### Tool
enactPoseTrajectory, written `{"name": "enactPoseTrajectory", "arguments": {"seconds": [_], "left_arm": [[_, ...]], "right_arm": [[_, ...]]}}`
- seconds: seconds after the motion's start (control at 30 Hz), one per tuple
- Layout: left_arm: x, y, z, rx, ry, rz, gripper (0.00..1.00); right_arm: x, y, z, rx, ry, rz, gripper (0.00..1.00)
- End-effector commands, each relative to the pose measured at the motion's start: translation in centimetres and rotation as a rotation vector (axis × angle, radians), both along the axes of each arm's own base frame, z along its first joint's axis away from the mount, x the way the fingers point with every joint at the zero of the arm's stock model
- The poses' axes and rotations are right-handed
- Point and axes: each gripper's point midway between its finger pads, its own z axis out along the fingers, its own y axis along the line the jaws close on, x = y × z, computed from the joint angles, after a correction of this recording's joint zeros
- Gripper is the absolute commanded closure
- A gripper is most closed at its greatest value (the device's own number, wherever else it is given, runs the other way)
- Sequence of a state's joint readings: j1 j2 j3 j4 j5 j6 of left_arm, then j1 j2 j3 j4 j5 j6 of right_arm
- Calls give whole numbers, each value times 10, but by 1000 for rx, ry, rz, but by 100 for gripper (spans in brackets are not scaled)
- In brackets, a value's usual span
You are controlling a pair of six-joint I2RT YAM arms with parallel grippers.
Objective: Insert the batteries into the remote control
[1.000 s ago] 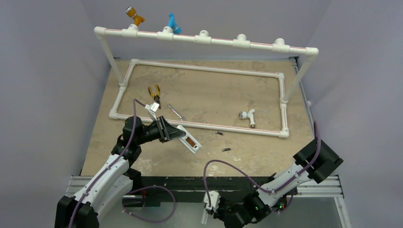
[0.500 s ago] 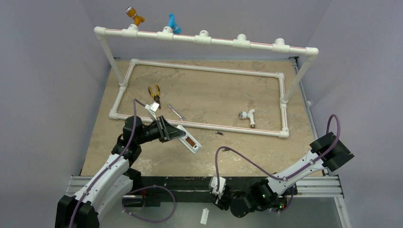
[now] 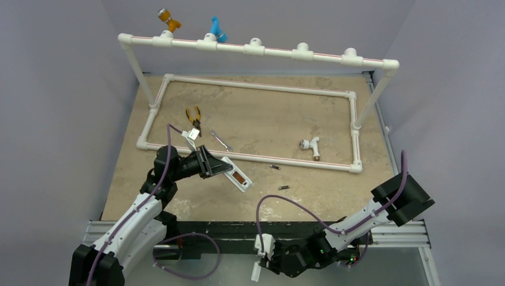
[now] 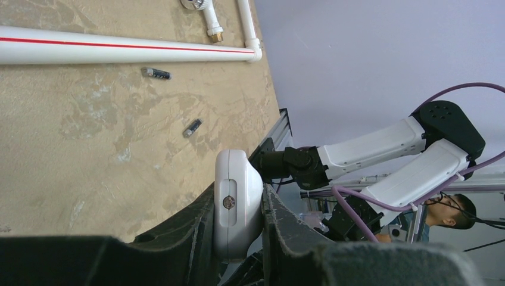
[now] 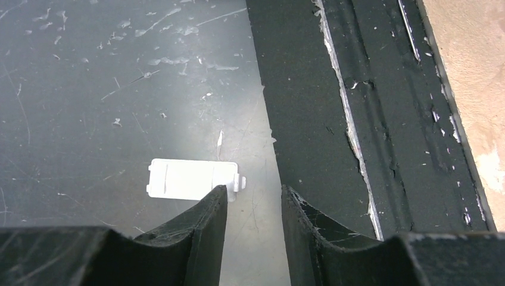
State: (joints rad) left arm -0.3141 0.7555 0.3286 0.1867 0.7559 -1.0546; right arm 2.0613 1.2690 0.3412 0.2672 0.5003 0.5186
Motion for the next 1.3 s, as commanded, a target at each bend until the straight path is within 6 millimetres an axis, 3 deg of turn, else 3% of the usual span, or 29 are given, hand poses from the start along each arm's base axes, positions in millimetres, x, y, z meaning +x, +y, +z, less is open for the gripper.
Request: {"name": "enactPoseTrajectory", "arguments": {"seconds": [0.0,0.2,0.63,1.1,1.27], "left_arm": [[2,0,9,-19,-55,-9,100],[1,1,10,-21,-56,-11,100],[1,2,9,-21,-56,-8,100],[1,3,10,-21,-58,-8,100],[1,3,11,-23,-59,-8,100]], "right_arm": [[-10,19,22,87,40,7,64],[-6,19,23,92,27,-12,67],[-18,24,17,63,40,35,75],[-17,22,14,50,45,20,100],[-12,24,21,69,26,0,100]]}}
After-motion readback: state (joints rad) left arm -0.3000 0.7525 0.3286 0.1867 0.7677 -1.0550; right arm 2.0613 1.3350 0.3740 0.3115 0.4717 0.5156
